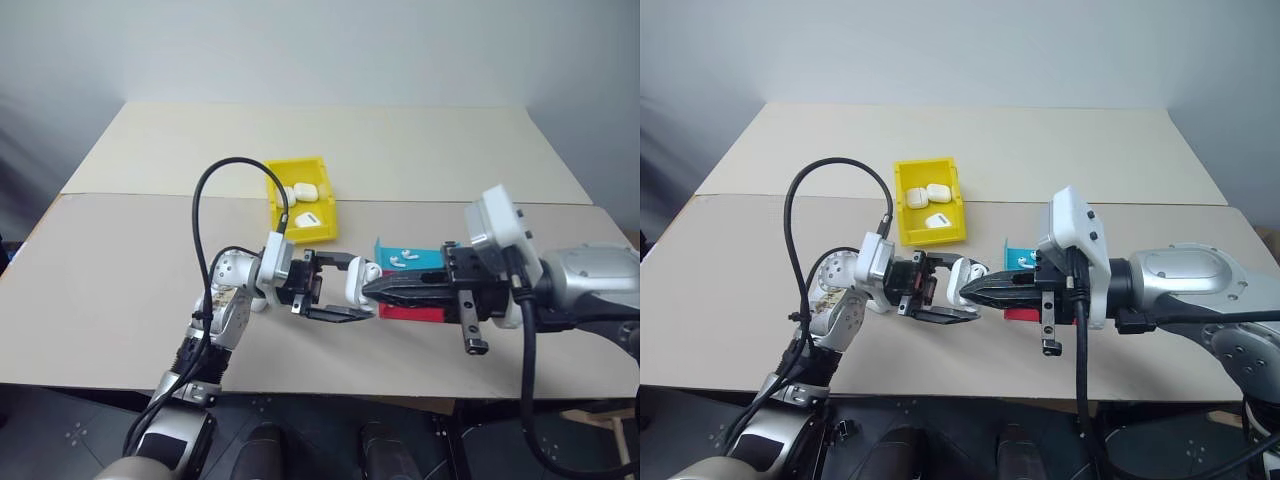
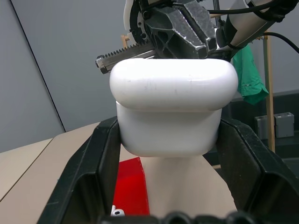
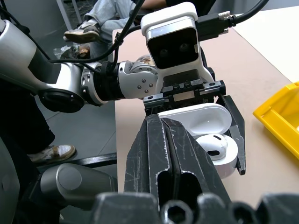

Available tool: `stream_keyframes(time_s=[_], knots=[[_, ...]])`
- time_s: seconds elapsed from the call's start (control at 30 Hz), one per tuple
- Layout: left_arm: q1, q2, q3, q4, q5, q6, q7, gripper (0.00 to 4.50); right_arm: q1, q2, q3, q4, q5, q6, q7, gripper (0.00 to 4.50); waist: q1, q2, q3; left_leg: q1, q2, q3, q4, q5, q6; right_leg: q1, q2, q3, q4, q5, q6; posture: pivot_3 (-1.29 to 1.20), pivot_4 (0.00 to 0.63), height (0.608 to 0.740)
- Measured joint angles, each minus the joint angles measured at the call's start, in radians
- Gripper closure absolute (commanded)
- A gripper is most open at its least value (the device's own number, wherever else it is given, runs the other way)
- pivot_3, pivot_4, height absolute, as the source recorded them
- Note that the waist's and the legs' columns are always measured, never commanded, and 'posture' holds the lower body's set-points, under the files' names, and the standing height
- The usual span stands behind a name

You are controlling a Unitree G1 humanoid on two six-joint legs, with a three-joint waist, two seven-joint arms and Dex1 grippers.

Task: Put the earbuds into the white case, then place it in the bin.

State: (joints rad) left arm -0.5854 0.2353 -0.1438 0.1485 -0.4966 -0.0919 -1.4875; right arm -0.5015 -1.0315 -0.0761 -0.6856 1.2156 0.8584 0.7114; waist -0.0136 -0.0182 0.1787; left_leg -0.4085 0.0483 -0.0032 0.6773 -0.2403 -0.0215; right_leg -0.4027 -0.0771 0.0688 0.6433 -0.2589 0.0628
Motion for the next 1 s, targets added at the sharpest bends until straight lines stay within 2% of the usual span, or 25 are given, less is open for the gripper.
stream_keyframes(time_s=[0.5,1.0], knots=[[0.000,-0.005,0.000,0.008,0.023,-0.014,0.000,1.73,0.040,-0.016,-0.031,-0.020,-0.030,-0.004,0.024,4.45,0.000,0.000,0.000,0.000,0.000,0.000,0.000,0.000,0.000,0.000,0.000,0.000,0.000,0.000,0.000,0.00,0.150,0.740],[0.000,-0.011,0.004,0.007,0.021,-0.014,0.002,1.73,0.036,0.021,-0.021,-0.033,-0.142,-0.056,0.064,4.45,0.000,0.000,0.000,0.000,0.000,0.000,0.000,0.000,0.000,0.000,0.000,0.000,0.000,0.000,0.000,0.00,0.150,0.740]])
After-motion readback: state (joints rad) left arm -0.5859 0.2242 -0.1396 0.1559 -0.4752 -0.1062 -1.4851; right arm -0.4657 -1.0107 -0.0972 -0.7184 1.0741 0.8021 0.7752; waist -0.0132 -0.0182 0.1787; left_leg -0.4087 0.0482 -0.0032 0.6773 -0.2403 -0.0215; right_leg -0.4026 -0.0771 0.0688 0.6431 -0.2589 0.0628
